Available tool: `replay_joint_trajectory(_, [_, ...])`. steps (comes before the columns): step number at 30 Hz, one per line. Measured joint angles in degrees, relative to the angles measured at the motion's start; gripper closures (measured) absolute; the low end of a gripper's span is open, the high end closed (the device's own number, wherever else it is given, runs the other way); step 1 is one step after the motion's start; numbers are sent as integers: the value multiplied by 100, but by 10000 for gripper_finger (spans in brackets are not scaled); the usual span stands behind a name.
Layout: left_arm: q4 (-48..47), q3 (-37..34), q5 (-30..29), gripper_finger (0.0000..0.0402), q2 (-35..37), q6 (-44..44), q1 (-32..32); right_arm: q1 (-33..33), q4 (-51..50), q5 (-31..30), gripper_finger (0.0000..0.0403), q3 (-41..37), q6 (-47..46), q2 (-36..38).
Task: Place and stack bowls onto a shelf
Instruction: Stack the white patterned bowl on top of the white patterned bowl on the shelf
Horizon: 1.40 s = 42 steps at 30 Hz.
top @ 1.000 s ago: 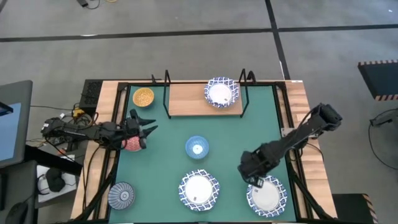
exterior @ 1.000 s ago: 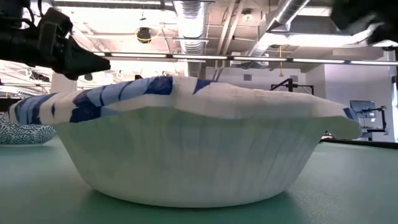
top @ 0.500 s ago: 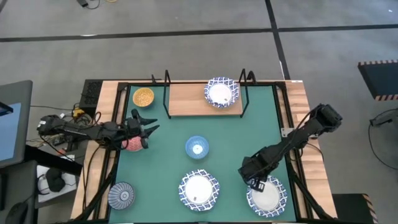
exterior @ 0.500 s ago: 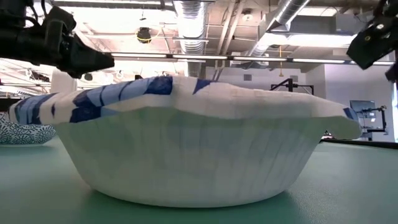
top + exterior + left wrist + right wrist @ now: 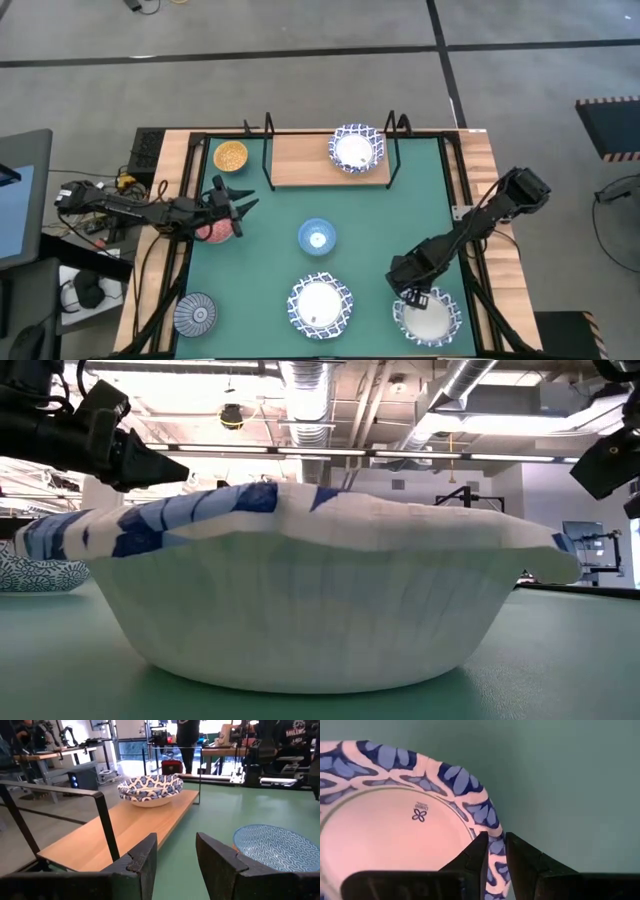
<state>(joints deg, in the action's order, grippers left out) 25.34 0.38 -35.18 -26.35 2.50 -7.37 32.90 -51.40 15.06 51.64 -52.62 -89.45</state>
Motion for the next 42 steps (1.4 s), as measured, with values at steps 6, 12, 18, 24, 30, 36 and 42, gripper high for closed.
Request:
replay_joint_trajectory(6, [-25, 0, 2, 276, -2, -19, -1, -375, -82, 0, 287, 0, 101, -2])
replay_joint_trajectory(12, [-59, 0, 2, 276, -2, -88, -1, -486, -76, 345, 231, 0, 195, 0])
replay_joint_trajectory(18, [-60, 0, 7, 276, -2, -66, -1, -247, -38, 267, 211, 0, 325, 0])
replay_joint_trajectory(24, [-66, 0, 9, 276, -2, -66, 0, -277, 256, 64, 279, 0, 534, 0])
replay_joint_trajectory(30, [-63, 0, 9, 276, -2, -171, -1, -738, 526, 105, 382, 7, 754, 0])
replay_joint_trajectory(36, [-68, 0, 49, 276, -2, -257, -1, -1266, 427, -637, 358, 35, 1197, 74])
replay_joint_trajectory(42, [-152, 1, 95, 276, -2, -247, 1, -1804, 166, -1407, 370, 400, 1817, 70])
